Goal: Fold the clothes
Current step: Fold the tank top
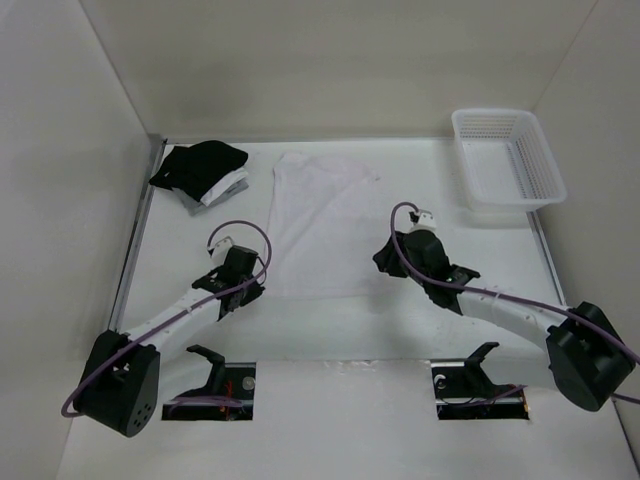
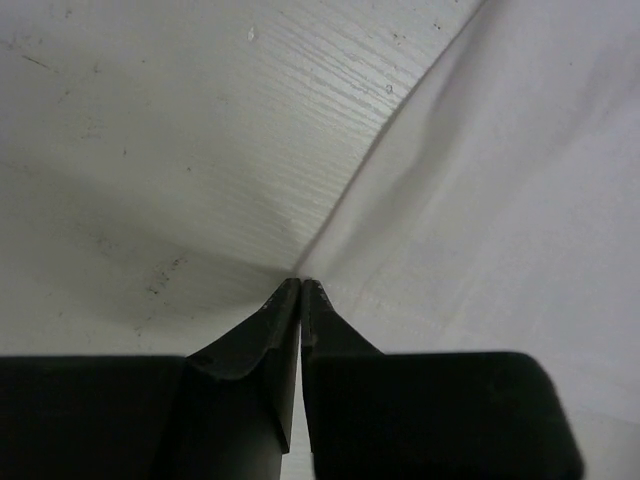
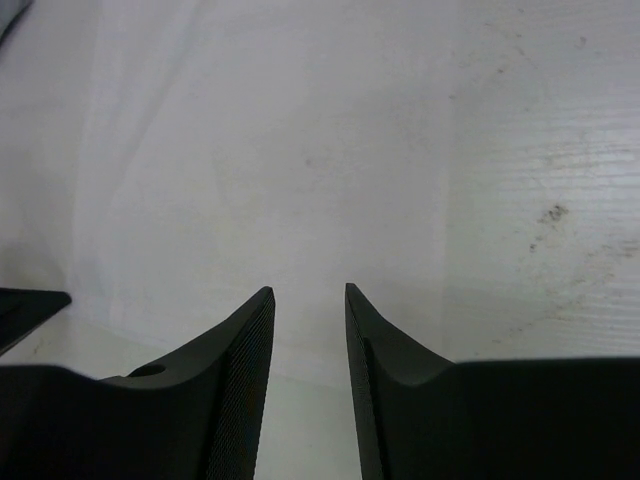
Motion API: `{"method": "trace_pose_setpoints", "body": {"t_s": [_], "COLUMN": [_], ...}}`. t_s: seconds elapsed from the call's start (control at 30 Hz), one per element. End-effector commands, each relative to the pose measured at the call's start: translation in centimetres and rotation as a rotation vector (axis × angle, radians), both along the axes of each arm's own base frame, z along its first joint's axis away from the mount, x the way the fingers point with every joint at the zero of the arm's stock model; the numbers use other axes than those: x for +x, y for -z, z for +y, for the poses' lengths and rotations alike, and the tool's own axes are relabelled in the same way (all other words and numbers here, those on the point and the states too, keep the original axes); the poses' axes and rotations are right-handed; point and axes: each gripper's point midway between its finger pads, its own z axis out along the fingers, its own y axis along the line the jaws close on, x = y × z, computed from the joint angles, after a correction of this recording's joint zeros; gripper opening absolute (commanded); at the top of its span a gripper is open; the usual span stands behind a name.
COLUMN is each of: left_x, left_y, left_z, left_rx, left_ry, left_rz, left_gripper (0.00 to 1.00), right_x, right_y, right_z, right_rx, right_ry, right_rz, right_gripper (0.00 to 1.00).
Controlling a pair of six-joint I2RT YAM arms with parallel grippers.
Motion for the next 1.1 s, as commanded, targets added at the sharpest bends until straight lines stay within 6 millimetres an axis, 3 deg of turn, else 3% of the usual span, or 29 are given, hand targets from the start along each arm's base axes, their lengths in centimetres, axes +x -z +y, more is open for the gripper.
{"method": "trace_pose_setpoints", "body": {"t_s": [0.0,0.17,0.3,0.57,0.83,1.07], "left_x": [0.8,2.8,3.9,4.1,3.7,3.6], "left_y": [-1.2,-5.5,-7.4,-6.8,-6.7,-6.8], "left_z": [-0.5,-0.9,-0.6,-1.1,-1.4,-1.5], "left_rx": [-0.014,-0.064,-0.093,-0.126,-0.152,-0.157], "left_ry": [0.028,0.017,-0.011,0.024,0.040,0.044], "left_rz": [-0.035,-0.186,-0.275,-0.289,-0.305,-0.313], "left_gripper": [0.01,0.00,0.00,0.01,0.01,0.01], "right_x": [-0.2,-1.8,-2.7,-4.3,-4.2,-4.4], "right_y": [1.2,3.9,5.6,6.5,7.5,8.4], "right_z": [-2.6,-4.1,-5.3,-3.6,-2.4,-2.2], "right_rx": [0.001,-0.020,-0.070,-0.090,-0.075,-0.066], "right_ry": [0.108,0.164,0.221,0.174,0.139,0.139], "right_rz": [0.045,0.153,0.216,0.288,0.319,0.336], "right_gripper": [0.40,0.42,0.41,0.39,0.39,0.23]}}
